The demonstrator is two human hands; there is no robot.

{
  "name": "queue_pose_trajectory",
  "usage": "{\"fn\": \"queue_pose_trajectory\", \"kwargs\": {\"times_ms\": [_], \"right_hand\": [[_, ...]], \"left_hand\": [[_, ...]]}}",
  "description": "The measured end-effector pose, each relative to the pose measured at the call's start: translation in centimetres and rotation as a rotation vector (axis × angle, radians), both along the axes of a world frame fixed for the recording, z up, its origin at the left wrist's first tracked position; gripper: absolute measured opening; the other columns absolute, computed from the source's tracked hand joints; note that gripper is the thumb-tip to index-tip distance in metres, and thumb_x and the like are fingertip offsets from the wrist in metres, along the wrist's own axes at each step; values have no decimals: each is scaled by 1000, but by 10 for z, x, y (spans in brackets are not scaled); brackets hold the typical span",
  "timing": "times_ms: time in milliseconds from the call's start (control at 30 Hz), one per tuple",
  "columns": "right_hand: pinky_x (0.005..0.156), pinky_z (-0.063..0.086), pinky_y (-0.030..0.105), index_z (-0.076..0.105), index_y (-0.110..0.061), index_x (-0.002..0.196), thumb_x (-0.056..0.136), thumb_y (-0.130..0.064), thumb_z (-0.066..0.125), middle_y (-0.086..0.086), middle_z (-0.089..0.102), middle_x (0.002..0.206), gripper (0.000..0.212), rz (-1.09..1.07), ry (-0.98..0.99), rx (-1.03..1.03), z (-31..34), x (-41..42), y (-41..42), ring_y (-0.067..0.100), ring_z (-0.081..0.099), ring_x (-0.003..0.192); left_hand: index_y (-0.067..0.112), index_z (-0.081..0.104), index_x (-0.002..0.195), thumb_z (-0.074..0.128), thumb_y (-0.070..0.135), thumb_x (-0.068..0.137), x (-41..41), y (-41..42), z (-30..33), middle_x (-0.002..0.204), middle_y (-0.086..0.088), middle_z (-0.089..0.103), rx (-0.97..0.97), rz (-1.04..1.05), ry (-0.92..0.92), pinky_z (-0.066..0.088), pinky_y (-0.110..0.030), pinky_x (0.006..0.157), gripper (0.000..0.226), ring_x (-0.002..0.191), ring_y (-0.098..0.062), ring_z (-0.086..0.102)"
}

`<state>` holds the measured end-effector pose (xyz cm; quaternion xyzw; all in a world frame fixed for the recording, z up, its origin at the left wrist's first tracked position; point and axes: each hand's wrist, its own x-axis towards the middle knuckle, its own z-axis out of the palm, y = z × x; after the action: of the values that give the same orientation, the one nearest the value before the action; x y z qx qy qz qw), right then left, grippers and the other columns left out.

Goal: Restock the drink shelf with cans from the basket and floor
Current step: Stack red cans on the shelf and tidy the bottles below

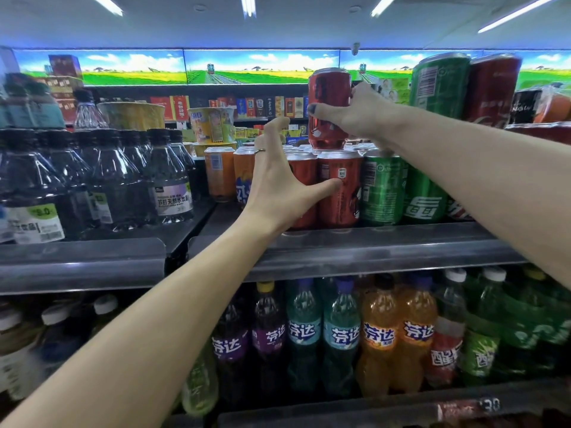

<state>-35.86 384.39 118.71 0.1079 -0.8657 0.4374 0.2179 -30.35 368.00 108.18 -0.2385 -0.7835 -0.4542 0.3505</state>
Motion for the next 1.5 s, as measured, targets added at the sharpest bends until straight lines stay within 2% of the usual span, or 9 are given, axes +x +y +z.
{"fn": "queue_pose_trajectory", "kwargs": {"times_ms": [233, 333, 433, 667, 867, 1067, 1267, 1333, 1500], "right_hand": [[69, 46, 31, 27, -5, 150, 98, -55, 62, 9, 56, 114, 80, -226, 303, 192, -5, 44, -7, 19, 55, 83], [89, 49, 34, 35, -6, 145, 103, -50, 55, 1, 52, 103, 64, -222, 493, 170, -15, 69, -11, 21, 53, 102], [71, 41, 9, 45, -6, 138, 104, -44, 54, 0, 55, 104, 52, -193, 608, 133, -38, 96, -14, 5, 57, 88], [77, 51, 29, 63, -3, 113, 96, -22, 58, 11, 69, 92, 26, -164, 813, 91, -138, 141, 13, 23, 65, 84], [72, 48, 17, 60, -1, 109, 98, -14, 59, 6, 66, 92, 17, -193, 554, -56, -261, 190, 76, 15, 63, 82], [79, 55, 30, 59, -11, 114, 101, -15, 55, 0, 65, 102, 15, -340, 143, -76, -390, 247, 139, 12, 63, 90], [65, 43, 5, 53, -21, 110, 104, -17, 54, -9, 60, 96, 7, -493, -206, -178, -495, 302, 168, -3, 57, 82], [63, 41, 7, 53, -22, 111, 105, -19, 54, -12, 59, 94, 7, -569, -302, -223, -532, 317, 177, -3, 56, 81], [75, 45, 27, 59, -14, 120, 103, -21, 57, -11, 58, 88, 17, -687, -543, -317, -625, 357, 199, 11, 58, 81]], "left_hand": [[25, 29, 149, 92, 44, 74, 5, -1, 2, 156, -4, 35, -7, 25, 7, 33, -33, 112, 100, 144, -21, 36], [23, 30, 149, 89, 46, 78, 13, -3, 3, 155, -4, 38, -20, 59, 11, 33, -33, 110, 95, 143, -20, 37], [19, 31, 148, 83, 44, 85, 28, -4, -2, 154, -4, 40, -31, 96, 62, 31, -32, 108, 86, 143, -19, 37], [-4, 53, 128, 71, 22, 88, 86, 28, -81, 125, -17, 57, 55, 190, 378, 45, -30, 99, 50, 113, -25, 54], [1, 55, 109, 68, 14, 95, 132, 98, -201, 101, -9, 57, -65, -76, 131, 42, -18, 77, 23, 88, -19, 55], [15, 55, 116, 60, 24, 105, 164, 168, -307, 99, 13, 62, -111, -341, -342, 48, -17, 77, 15, 91, -1, 61], [17, 57, 119, 57, 30, 106, 185, 199, -406, 102, 11, 64, -287, -454, -631, 47, -15, 79, 18, 92, 0, 60], [19, 57, 123, 56, 33, 107, 196, 207, -439, 106, 10, 64, -373, -529, -740, 44, -6, 73, 21, 90, 4, 59], [20, 55, 121, 60, 34, 105, 228, 225, -518, 108, 5, 64, -453, -553, -990, 46, -24, 79, 22, 89, -7, 60]]}}
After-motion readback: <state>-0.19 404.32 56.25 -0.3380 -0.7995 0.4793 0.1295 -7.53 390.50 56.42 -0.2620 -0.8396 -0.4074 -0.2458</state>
